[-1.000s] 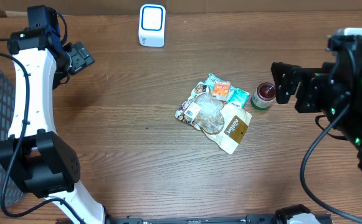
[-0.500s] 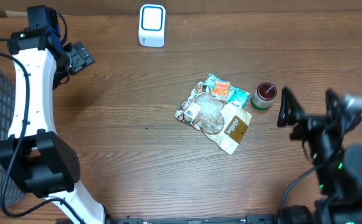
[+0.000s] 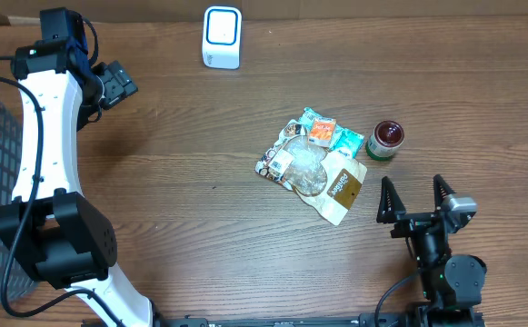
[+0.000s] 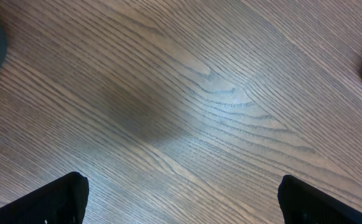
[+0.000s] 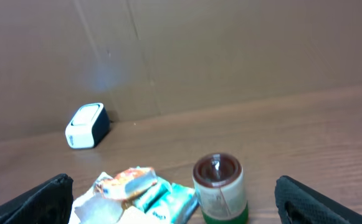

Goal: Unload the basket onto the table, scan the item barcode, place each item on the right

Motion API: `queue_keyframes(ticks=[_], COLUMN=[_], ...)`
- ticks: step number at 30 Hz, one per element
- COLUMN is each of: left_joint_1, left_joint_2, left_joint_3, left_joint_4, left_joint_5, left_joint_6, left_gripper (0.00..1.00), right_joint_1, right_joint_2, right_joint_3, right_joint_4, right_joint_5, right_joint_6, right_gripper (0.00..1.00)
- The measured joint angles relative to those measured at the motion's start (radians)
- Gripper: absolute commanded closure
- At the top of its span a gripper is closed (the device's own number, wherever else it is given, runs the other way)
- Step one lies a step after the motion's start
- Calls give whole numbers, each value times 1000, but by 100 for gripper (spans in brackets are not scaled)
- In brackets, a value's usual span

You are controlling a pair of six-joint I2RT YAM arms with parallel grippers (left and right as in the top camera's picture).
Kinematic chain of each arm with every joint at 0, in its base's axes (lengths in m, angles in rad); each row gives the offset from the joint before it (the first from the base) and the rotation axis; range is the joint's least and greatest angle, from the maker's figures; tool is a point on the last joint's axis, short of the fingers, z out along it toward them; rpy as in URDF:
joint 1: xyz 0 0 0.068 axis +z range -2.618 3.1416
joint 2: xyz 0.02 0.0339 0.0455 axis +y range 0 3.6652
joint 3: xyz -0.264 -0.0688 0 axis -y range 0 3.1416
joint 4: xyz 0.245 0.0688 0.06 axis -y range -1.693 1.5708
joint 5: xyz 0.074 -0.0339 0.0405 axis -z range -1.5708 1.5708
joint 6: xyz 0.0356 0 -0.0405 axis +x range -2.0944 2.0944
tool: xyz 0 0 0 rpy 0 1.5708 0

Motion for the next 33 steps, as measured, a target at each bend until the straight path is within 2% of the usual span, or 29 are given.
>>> queue_keyframes(ticks=[2,33], left_joint_1=[0,0], left_joint_2=[0,0], left_joint_3=[0,0], left_joint_4=[0,0], left_joint_5=[0,0], left_joint_6=[0,0], left_gripper=[0,0], right_joint_1=[0,0], right_joint_2=[-26,-46], right_joint_3=[-8,-8], right_joint_4=[-57,-54], right_joint_5=[0,-1], right_joint_6=[1,0], right_gripper=[0,0])
